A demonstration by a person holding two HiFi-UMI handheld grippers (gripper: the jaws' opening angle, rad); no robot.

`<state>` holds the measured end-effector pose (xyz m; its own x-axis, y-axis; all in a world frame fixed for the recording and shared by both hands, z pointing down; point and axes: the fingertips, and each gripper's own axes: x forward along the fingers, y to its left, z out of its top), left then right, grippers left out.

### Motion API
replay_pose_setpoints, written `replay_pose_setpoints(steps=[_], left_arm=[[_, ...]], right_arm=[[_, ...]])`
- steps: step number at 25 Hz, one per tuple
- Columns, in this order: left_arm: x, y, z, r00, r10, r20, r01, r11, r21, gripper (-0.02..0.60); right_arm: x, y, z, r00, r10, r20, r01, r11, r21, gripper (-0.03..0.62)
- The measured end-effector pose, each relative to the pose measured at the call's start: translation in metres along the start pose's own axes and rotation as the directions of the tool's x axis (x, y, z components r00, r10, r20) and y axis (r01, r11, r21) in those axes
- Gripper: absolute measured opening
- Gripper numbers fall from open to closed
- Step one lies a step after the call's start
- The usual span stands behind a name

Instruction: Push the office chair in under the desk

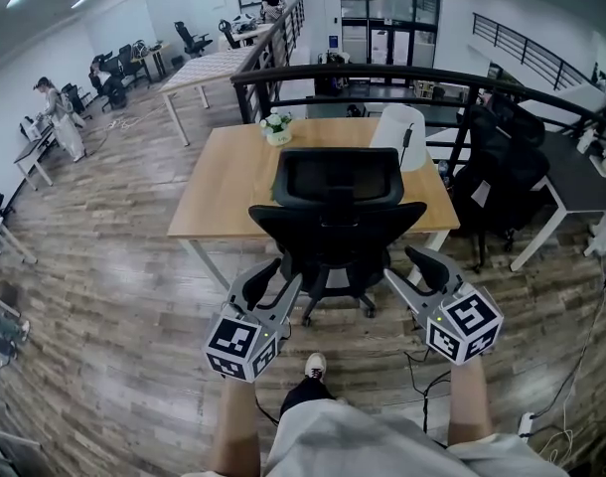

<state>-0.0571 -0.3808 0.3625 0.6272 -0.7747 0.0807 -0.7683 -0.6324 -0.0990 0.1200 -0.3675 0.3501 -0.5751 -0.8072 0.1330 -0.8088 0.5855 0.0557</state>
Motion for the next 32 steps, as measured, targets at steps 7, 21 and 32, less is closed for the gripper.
replay_pose_setpoints(steps=[7, 21, 32], left_arm=[[-0.004, -0.007, 0.007, 1.0, 0.009, 0.021, -0.009, 1.0, 0.001, 0.132], [-0.006, -0.015, 0.004, 1.0, 0.024, 0.0, -0.024, 0.999, 0.031, 0.021], [-0.001, -0.02, -0.001, 1.0, 0.017, -0.019, -0.016, 1.0, 0.025, 0.021]], right_arm=[[-0.002, 0.005, -0.001, 0.999, -0.031, 0.012, 0.031, 1.0, 0.003, 0.145], [-0.006, 0.008, -0.004, 0.999, -0.042, -0.005, 0.042, 0.999, -0.009, 0.018], [-0.006, 0.001, -0.01, 0.999, -0.041, -0.013, 0.041, 0.999, 0.003, 0.018]])
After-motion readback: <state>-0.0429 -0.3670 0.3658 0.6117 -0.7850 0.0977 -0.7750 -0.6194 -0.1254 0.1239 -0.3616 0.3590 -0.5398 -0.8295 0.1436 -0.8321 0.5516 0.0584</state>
